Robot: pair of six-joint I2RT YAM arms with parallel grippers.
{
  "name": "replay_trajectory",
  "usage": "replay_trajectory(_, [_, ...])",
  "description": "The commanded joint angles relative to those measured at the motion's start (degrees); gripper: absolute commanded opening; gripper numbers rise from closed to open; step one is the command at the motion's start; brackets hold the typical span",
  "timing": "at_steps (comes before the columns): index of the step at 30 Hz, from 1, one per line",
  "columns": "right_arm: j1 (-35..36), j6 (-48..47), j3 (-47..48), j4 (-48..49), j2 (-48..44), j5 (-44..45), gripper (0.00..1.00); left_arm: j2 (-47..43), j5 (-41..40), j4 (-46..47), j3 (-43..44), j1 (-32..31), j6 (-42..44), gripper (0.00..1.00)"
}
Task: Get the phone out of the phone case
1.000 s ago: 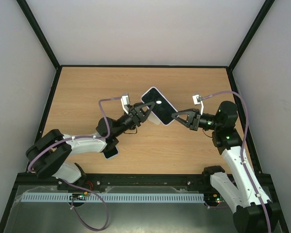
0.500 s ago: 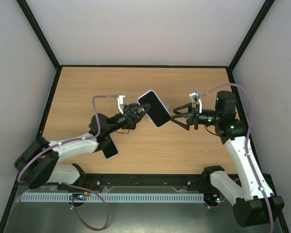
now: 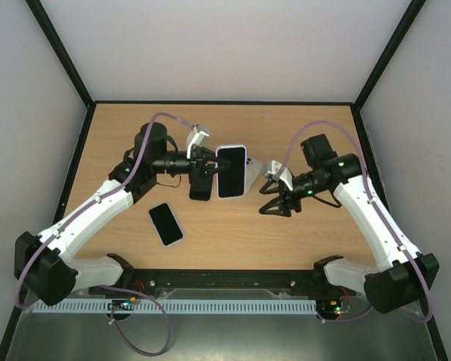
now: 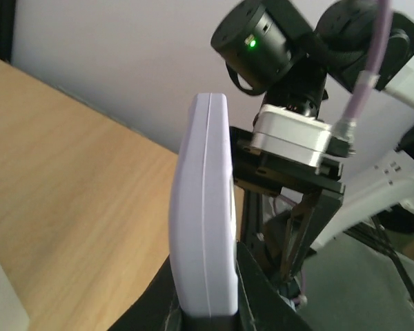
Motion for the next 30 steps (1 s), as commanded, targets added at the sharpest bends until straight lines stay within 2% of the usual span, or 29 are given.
replay_trajectory(1, [3.54,-3.29,-1.51,-0.51,-0.42,-0.84,0.66,1.44,13.59,-1.57,2.44,1.73,3.39,0.03])
replay_trajectory(4, [3.73,1.75,-3.11,5.65,-0.82,-3.96,0.62,2.29,17.53,2.06,1.73,1.92,0.96,0.03])
replay_trajectory(8, [4.13,10.47,-6.03,14.86,-2.02,-8.35,0.58,2.46,20.09,13.11,-1.14,1.93,-6.86,0.03])
replay_trajectory(13, [4.26,18.99,-8.95,24.66,-2.36,-10.57,0.56,2.46,19.89,15.47,-1.20,1.93,-8.99,0.03])
replay_trajectory(16, [4.34,18.55,-8.84,24.14,-1.78,-10.78,0.54,2.58,19.39,15.91,-1.13,1.93,-9.25,0.03])
replay_trajectory(20, [4.88,13.63,-7.75,18.57,-0.90,-14.53,0.52,2.91,19.00,16.27,-1.45,1.93,-9.29,0.03])
replay_trajectory(24, [7.01,2.85,-7.58,9.59,-0.81,-13.96,0.52,3.36,18.61,17.19,-1.83,1.93,-9.81,0.03])
replay_trajectory(28, [7.42,3.85,-7.73,9.38,-1.22,-13.42,0.49,3.61,18.46,18.21,-1.86,1.86,-10.91,0.03])
replay_trajectory(30, [7.42,8.90,-7.70,12.52,-1.33,-14.07,0.48,3.60,18.19,18.29,-2.08,1.76,-11.13,0.03])
